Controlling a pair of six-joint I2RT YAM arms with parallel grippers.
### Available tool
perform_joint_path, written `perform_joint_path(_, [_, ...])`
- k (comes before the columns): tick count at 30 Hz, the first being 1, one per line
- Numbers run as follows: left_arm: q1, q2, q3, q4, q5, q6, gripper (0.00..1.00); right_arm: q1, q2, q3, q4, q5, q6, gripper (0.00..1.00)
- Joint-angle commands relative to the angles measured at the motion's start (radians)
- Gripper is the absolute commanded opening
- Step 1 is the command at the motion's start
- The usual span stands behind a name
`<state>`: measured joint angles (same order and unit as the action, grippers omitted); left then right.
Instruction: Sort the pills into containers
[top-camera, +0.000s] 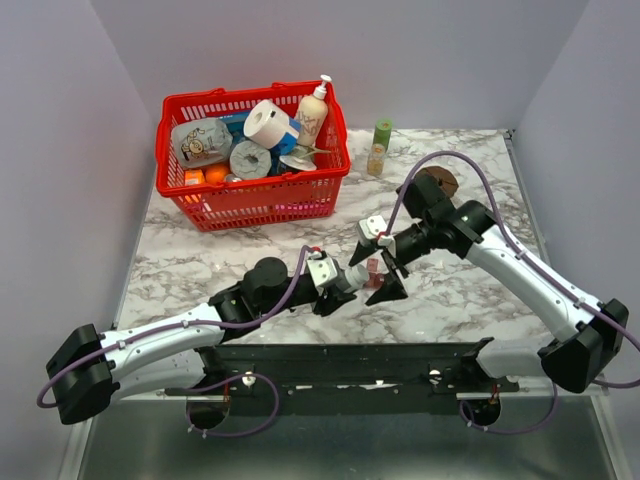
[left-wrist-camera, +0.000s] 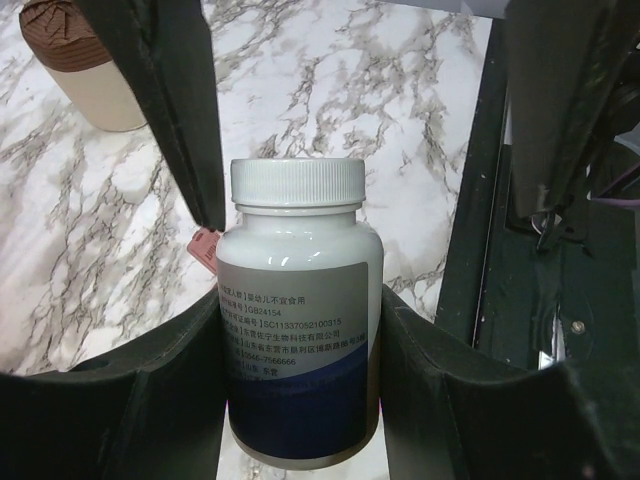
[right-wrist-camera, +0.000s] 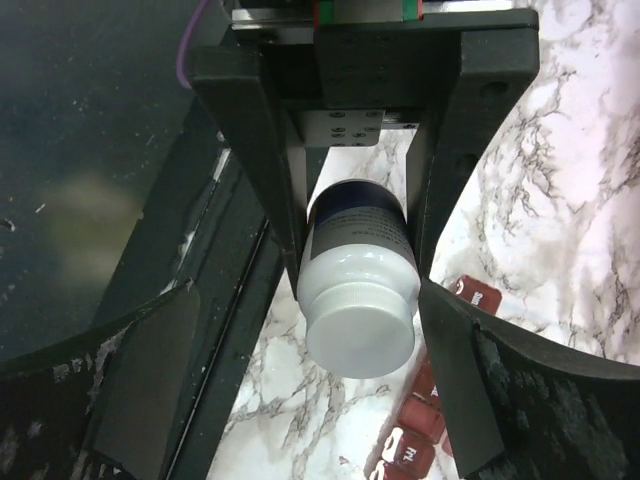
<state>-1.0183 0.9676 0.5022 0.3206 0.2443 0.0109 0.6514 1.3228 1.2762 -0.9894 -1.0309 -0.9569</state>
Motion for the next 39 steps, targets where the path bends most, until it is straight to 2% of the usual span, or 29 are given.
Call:
perform_joint_path(1, [0.000, -0.009, -0.005, 0.052, -0.013, 0.012, 0.00, 0.005, -0.056, -0.014, 0.120, 0.028, 0.205, 1.00])
perform_joint_path(3, [-0.002, -0.012, -0.007, 0.052, -0.031, 0.014, 0.00, 0.005, -0.057, 0.000, 0.158, 0.101, 0.312, 1.00])
perform_joint_path(5, [0.000, -0.020, -0.010, 0.054, -0.046, 0.017, 0.00, -0.007, -0.051, 0.005, 0.217, 0.165, 0.531, 1.00])
perform_joint_path(6, [0.000, -0.018, -0.013, 0.057, -0.059, 0.018, 0.00, -0.012, -0.048, 0.002, 0.231, 0.170, 0.600, 1.00])
perform_joint_path(7, [0.000, -0.020, -0.011, 0.057, -0.065, 0.020, 0.00, -0.013, -0.051, -0.008, 0.242, 0.170, 0.736, 1.00])
perform_joint_path(10, [-0.002, -0.023, -0.013, 0.058, -0.074, 0.020, 0.00, -0.013, -0.095, -0.102, 0.351, 0.180, 0.955, 1.00])
perform_joint_path(13, [-0.002, -0.023, -0.013, 0.066, -0.083, 0.021, 0.00, -0.013, -0.137, -0.149, 0.397, 0.173, 1.036, 1.00])
perform_joint_path(18, [0.000, -0.018, -0.013, 0.078, -0.091, 0.018, 0.00, -0.015, -0.122, -0.175, 0.423, 0.200, 1.064, 0.96])
perform_joint_path(21, [0.000, -0.013, -0.008, 0.078, -0.094, 0.018, 0.00, -0.015, -0.099, -0.167, 0.437, 0.174, 1.078, 0.87])
perform_joint_path(24, [0.000, -0.010, -0.008, 0.081, -0.097, 0.017, 0.00, -0.013, -0.083, -0.150, 0.437, 0.155, 1.083, 0.71])
perform_joint_path(25, [0.000, -0.010, -0.008, 0.083, -0.099, 0.018, 0.00, -0.015, -0.077, -0.146, 0.439, 0.149, 1.083, 0.58])
perform_joint_path(26, [0.000, -0.009, -0.008, 0.083, -0.099, 0.017, 0.00, -0.015, -0.076, -0.141, 0.437, 0.143, 1.083, 0.53])
perform_joint_path(27, [0.000, -0.009, -0.008, 0.081, -0.097, 0.020, 0.00, -0.015, -0.076, -0.141, 0.437, 0.131, 1.080, 0.48])
perform_joint_path(28, [0.000, -0.010, -0.008, 0.081, -0.097, 0.020, 0.00, -0.015, -0.077, -0.140, 0.439, 0.124, 1.077, 0.37])
perform_joint_path(30, [-0.002, -0.009, -0.010, 0.077, -0.091, 0.023, 0.00, -0.015, -0.079, -0.138, 0.434, 0.097, 1.061, 0.26])
perform_joint_path(32, [-0.002, -0.010, -0.011, 0.072, -0.082, 0.026, 0.00, -0.012, -0.070, -0.126, 0.396, 0.065, 0.970, 0.14])
perform_joint_path(33, [0.000, -0.010, -0.011, 0.064, -0.071, 0.029, 0.00, -0.006, -0.065, -0.088, 0.362, 0.048, 0.892, 0.11])
perform_joint_path(34, [0.000, -0.010, -0.010, 0.058, -0.039, 0.034, 0.00, 0.001, -0.062, -0.074, 0.324, 0.045, 0.725, 0.10])
perform_joint_path(39, [0.000, 0.003, 0.021, 0.005, 0.027, 0.050, 0.00, 0.019, -0.073, -0.054, 0.166, 0.009, 0.166, 0.11])
